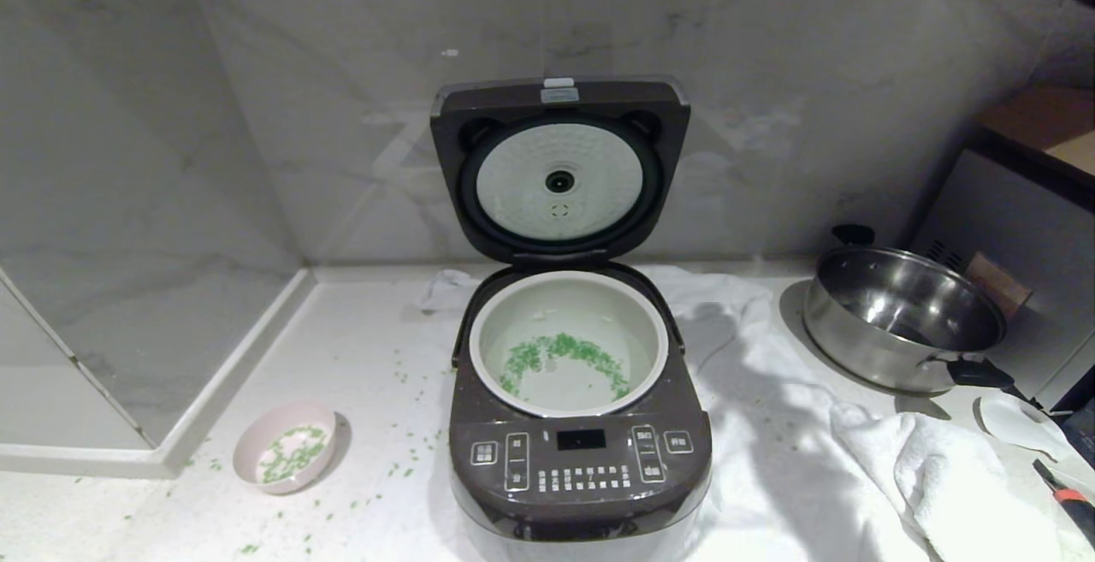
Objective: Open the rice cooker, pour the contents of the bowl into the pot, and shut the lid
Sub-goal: Close the rice cooker
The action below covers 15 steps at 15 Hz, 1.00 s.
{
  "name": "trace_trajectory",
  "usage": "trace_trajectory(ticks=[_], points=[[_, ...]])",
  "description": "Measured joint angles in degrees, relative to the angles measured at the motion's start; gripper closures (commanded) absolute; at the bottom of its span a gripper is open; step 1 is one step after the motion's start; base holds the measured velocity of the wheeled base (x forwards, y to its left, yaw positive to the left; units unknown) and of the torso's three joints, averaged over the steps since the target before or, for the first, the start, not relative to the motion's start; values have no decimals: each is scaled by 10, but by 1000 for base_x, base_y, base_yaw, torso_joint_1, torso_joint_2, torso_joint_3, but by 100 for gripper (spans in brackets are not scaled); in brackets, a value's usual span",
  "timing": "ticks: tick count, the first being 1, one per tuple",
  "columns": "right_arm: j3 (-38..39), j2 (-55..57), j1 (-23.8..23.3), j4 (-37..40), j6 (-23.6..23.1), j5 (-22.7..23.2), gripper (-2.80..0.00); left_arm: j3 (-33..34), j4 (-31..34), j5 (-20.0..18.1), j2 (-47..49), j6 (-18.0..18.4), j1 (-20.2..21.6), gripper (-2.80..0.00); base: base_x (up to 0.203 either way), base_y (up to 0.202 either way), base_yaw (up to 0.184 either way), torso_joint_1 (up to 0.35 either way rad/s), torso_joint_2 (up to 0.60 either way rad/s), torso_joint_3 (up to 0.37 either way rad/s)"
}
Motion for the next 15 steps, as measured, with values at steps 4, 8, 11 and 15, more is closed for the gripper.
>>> trace_trajectory(ticks=[4, 8, 11, 15], points=[[-3, 76, -38, -55, 63, 96, 0, 0, 0, 1, 0, -5, 0, 0, 0, 0, 0, 0, 0, 0], [5, 119, -61, -89, 72, 193, 0, 0, 0, 0, 0, -5, 0, 0, 0, 0, 0, 0, 0, 0], [10, 142, -39, -91, 72, 245, 0, 0, 1, 0, 0, -5, 0, 0, 0, 0, 0, 0, 0, 0], [6, 182, -20, -109, 70, 254, 0, 0, 0, 0, 0, -7, 0, 0, 0, 0, 0, 0, 0, 0]])
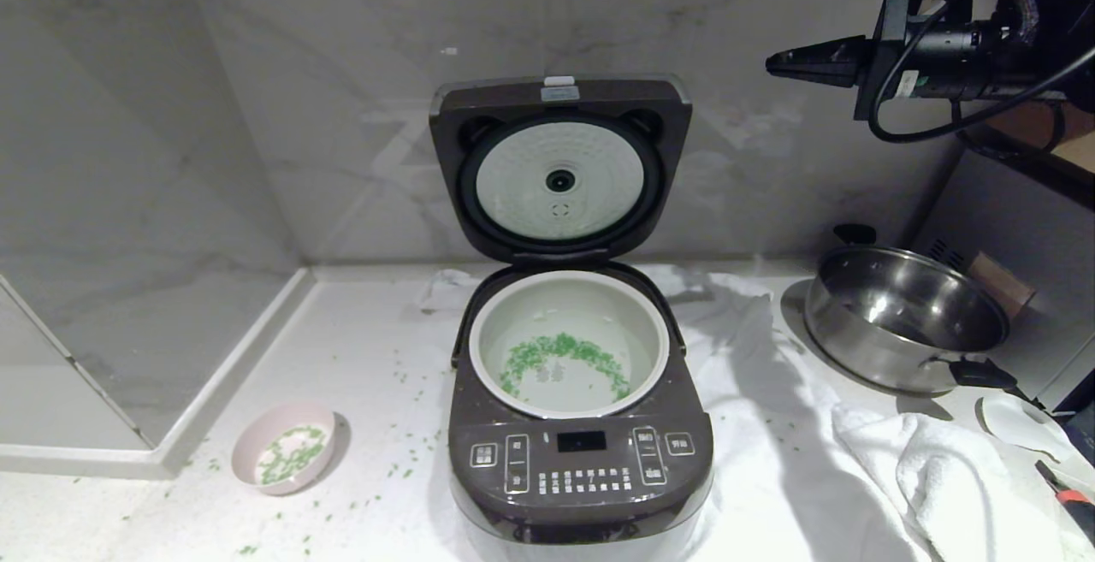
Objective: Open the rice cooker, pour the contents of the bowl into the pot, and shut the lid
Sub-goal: Close the rice cooker
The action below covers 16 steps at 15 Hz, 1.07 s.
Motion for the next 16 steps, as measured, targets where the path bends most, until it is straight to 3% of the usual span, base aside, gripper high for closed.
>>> trace_trajectory(ticks=[16], points=[[-10, 123, 60, -203, 0, 6, 0, 0, -1, -2, 0, 1, 1, 0, 0, 0, 0, 0, 0, 0]])
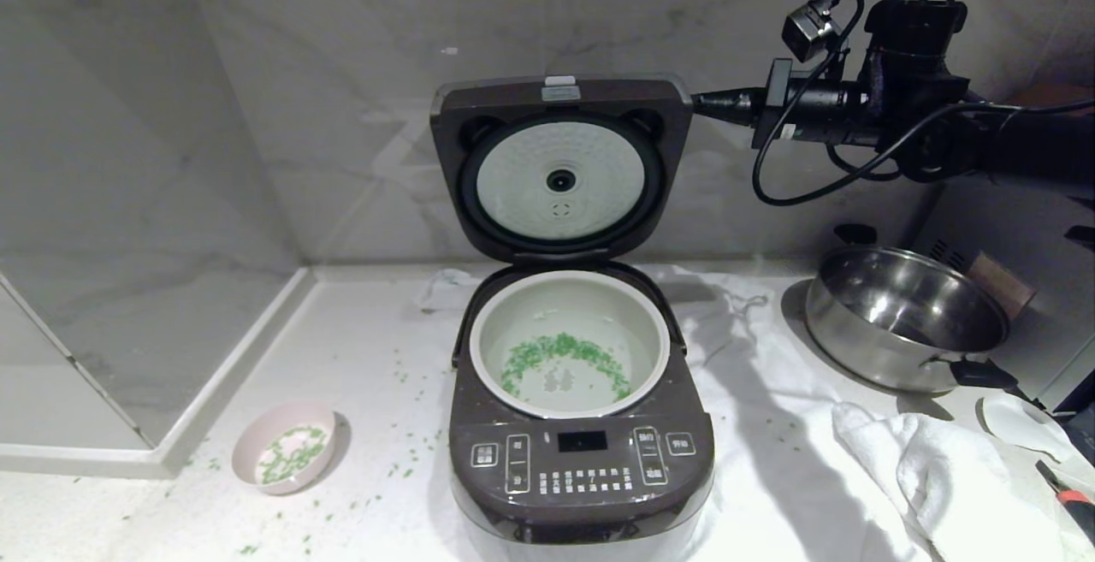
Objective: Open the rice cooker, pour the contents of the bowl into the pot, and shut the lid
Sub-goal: Close the rice cooker
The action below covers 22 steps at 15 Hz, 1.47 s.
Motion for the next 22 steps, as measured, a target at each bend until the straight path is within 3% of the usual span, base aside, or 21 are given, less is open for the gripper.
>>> trace_trajectory(ticks=[11, 16, 19, 22], points=[[16, 11, 41, 8, 1, 9, 0, 0, 0, 0, 0, 0, -1, 0, 0, 0, 0, 0, 0, 0], [28, -13, 52, 106, -2, 1, 0, -1, 2, -2, 0, 2, 0, 0, 0, 0, 0, 0, 0, 0], [50, -38, 65, 176, -31, 0, 0, -1, 2, 0, 0, 1, 0, 0, 0, 0, 0, 0, 0, 0], [97, -62, 73, 223, -96, 0, 0, -2, 5, 2, 0, 1, 0, 0, 0, 0, 0, 0, 0, 0]])
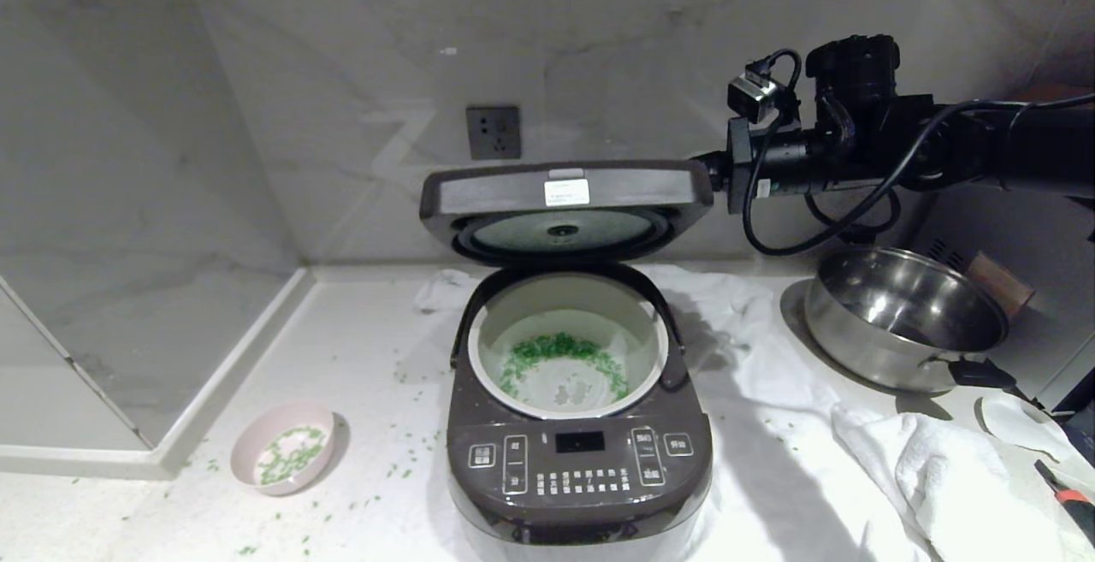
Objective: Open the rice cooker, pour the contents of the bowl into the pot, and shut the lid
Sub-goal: Close the rice cooker
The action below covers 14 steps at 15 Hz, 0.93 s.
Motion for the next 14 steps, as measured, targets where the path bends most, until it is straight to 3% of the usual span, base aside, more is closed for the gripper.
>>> trace_trajectory(ticks=[11, 14], points=[[278, -105, 7, 31, -145, -43, 0, -1, 0, 0, 0, -4, 0, 0, 0, 0, 0, 0, 0, 0], [314, -121, 7, 31, -152, -56, 0, -1, 0, 1, 0, -4, 0, 0, 0, 0, 0, 0, 0, 0]])
